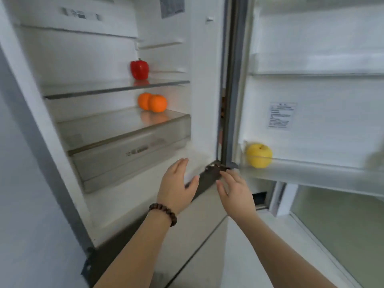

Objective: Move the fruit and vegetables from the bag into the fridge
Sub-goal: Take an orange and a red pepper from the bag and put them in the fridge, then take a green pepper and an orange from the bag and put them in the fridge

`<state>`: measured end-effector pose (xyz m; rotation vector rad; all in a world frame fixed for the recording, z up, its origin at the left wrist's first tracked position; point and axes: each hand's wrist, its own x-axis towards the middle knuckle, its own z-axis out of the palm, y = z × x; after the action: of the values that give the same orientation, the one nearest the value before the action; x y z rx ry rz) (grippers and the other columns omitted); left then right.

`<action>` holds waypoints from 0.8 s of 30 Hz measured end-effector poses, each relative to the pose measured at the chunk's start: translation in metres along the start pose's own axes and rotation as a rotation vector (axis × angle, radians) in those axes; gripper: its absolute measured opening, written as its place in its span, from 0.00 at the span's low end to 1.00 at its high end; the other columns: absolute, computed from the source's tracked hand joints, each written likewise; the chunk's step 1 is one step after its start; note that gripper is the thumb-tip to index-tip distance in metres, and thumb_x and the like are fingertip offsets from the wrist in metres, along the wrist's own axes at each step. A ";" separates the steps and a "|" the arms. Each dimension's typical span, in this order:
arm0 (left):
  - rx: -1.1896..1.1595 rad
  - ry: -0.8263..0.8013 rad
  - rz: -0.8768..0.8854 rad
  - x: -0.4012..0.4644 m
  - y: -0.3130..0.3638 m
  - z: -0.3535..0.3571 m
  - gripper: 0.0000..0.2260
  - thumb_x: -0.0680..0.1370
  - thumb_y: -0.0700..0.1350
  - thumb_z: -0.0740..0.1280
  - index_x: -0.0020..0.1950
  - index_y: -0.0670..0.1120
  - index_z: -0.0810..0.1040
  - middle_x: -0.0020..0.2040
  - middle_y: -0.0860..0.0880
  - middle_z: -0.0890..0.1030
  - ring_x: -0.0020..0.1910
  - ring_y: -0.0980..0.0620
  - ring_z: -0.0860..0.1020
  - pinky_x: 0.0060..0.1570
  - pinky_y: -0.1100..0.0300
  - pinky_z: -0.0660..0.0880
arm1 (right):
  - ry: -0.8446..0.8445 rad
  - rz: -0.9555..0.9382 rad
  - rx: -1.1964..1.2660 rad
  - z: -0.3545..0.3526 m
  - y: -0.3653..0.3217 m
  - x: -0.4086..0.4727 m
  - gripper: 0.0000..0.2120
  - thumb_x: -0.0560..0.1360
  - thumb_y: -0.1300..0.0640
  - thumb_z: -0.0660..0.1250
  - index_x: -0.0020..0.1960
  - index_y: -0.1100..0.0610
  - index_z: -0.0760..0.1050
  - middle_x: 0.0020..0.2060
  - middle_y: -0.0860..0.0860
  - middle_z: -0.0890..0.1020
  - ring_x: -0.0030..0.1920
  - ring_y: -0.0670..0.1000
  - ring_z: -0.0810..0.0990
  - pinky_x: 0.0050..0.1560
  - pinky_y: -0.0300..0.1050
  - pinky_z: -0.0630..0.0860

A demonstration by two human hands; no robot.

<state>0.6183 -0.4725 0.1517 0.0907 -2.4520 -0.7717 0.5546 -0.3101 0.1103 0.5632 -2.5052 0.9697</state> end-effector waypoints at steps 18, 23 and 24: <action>-0.319 -0.672 0.563 -0.206 0.281 0.262 0.24 0.76 0.49 0.64 0.69 0.39 0.68 0.66 0.44 0.73 0.66 0.46 0.70 0.66 0.58 0.63 | 0.329 0.914 -0.332 -0.239 0.211 -0.335 0.22 0.79 0.49 0.58 0.70 0.55 0.65 0.69 0.51 0.70 0.70 0.52 0.64 0.67 0.48 0.66; -0.367 -0.835 0.741 -0.305 0.394 0.309 0.25 0.76 0.51 0.62 0.70 0.41 0.67 0.67 0.45 0.72 0.68 0.47 0.68 0.67 0.55 0.63 | 0.462 1.141 -0.406 -0.329 0.243 -0.457 0.22 0.79 0.49 0.58 0.70 0.55 0.65 0.69 0.50 0.70 0.70 0.51 0.63 0.66 0.47 0.65; -0.379 -0.867 0.779 -0.327 0.418 0.317 0.26 0.76 0.52 0.61 0.70 0.41 0.67 0.67 0.45 0.72 0.68 0.47 0.68 0.67 0.55 0.62 | 0.493 1.183 -0.418 -0.347 0.248 -0.483 0.21 0.79 0.50 0.58 0.70 0.55 0.65 0.69 0.50 0.70 0.70 0.51 0.63 0.66 0.47 0.65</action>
<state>0.7660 0.1095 0.0038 -1.5193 -2.6411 -0.9921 0.9114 0.2087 -0.0251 -1.2536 -2.3150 0.6996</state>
